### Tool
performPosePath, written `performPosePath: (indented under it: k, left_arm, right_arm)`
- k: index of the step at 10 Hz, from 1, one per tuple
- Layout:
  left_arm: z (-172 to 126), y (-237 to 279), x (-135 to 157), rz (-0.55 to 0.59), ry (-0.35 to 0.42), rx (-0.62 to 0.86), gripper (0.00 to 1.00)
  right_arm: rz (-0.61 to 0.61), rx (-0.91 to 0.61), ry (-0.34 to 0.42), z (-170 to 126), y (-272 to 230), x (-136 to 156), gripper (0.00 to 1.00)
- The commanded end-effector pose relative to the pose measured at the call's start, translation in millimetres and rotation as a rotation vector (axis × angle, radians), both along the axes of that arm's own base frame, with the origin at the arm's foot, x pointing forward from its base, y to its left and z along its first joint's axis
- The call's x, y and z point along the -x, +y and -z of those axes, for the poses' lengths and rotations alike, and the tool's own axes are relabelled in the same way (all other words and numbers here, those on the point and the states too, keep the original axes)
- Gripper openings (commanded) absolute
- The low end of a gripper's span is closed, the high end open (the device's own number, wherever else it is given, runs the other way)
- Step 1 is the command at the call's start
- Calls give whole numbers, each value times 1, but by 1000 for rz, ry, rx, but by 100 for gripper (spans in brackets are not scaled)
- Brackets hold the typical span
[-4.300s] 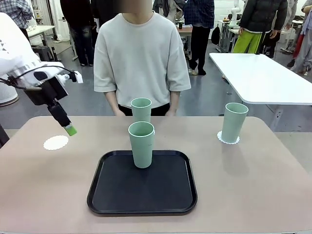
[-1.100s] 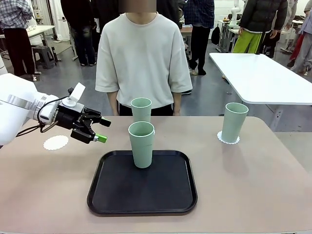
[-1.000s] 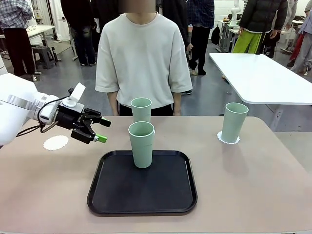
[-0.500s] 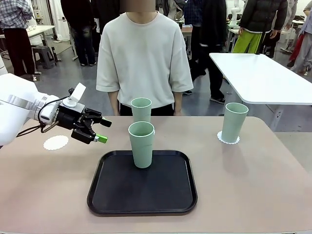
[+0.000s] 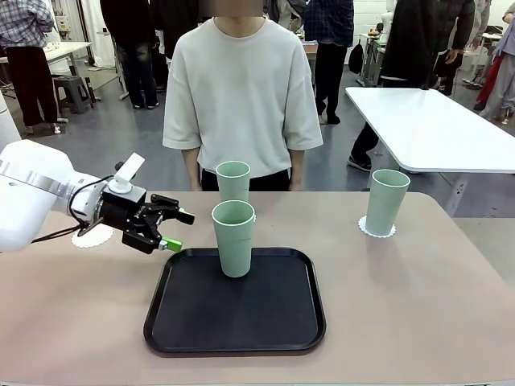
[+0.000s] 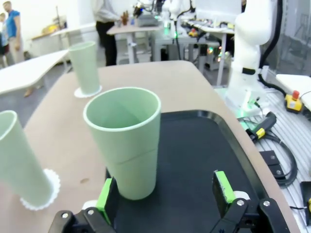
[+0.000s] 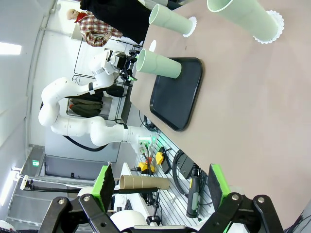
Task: Place coasters on the table and set cups on them.
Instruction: Take one Reusable plastic cup from the Flat Tray and place it on a coaster set by the human.
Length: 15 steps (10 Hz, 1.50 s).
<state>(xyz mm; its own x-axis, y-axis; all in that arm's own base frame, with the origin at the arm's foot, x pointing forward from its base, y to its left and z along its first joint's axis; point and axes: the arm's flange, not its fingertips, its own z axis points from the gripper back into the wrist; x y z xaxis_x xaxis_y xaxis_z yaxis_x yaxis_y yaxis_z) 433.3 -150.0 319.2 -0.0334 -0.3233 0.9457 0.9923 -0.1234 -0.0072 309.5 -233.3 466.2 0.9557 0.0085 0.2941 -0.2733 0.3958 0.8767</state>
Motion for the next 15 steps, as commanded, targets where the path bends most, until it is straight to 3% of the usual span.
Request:
performPosePath:
  k: [1, 8, 15]
  left_arm:
    - [14, -2, -8, -2, -49, 57, 100]
    - [48, -28, -30, -23, 31, 73, 100]
    - [67, -47, -50, -5, 23, 116, 100]
  right_arm:
    - [0, -9, 0, -1, -1, 1, 100]
    - [0, -9, 0, -1, -1, 1, 100]
    - [0, -9, 0, -1, -1, 1, 100]
